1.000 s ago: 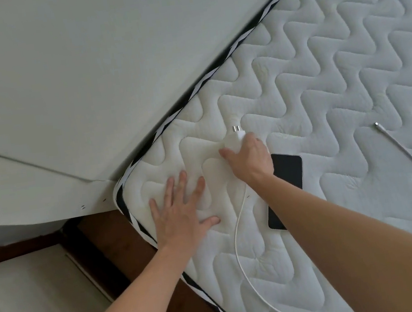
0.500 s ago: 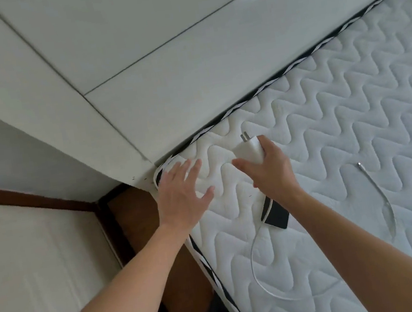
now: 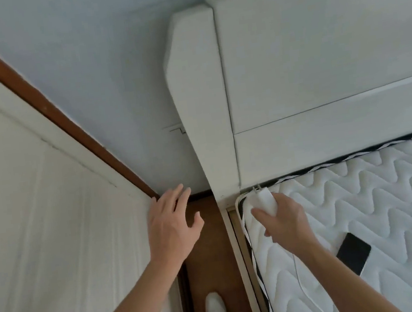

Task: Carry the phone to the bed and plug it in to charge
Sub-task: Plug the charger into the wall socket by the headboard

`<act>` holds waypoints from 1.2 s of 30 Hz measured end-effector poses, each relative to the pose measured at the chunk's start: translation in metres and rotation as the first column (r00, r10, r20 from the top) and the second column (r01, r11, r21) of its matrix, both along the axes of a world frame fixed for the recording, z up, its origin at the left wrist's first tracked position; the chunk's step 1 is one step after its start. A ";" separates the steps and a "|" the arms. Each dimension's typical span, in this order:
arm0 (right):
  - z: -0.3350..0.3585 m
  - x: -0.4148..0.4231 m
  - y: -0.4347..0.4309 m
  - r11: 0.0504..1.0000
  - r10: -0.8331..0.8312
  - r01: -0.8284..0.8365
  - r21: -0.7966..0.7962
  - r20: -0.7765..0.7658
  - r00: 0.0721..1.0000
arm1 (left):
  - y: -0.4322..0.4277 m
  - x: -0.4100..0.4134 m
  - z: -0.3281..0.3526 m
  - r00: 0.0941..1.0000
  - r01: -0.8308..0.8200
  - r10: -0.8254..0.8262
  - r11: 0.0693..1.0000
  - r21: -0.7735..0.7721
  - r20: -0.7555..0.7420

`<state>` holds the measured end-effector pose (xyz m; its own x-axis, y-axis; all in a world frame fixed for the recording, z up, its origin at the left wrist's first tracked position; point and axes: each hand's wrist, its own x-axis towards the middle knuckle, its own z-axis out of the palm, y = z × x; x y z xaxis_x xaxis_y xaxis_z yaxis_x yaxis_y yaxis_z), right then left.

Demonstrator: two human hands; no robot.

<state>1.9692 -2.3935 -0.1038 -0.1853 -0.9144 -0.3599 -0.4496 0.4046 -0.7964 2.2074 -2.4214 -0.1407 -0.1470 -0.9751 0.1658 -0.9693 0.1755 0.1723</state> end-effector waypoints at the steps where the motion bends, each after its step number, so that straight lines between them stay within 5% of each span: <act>1: 0.000 0.013 -0.010 1.000 0.019 -0.019 0.002 0.001 1.000 | -0.011 0.008 0.001 1.000 0.002 -0.002 0.999 -0.033 -0.009; 11: -0.048 0.127 -0.120 0.997 0.078 -0.078 -0.005 0.060 0.995 | -0.134 0.067 -0.043 0.998 -0.034 0.038 0.996 -0.083 0.052; 21: -0.138 0.193 -0.203 0.984 -0.127 0.155 -0.089 0.263 0.957 | -0.210 0.104 -0.100 0.997 0.028 -0.012 0.975 -0.220 0.077; 30: -0.208 0.218 -0.236 0.863 -0.387 0.402 -0.306 0.109 0.916 | -0.242 0.114 -0.125 0.996 -0.014 0.039 0.956 -0.294 0.080; 36: -0.209 0.214 -0.257 0.866 -0.418 0.428 -0.256 0.097 0.903 | -0.246 0.113 -0.129 0.994 -0.011 0.043 0.951 -0.309 0.098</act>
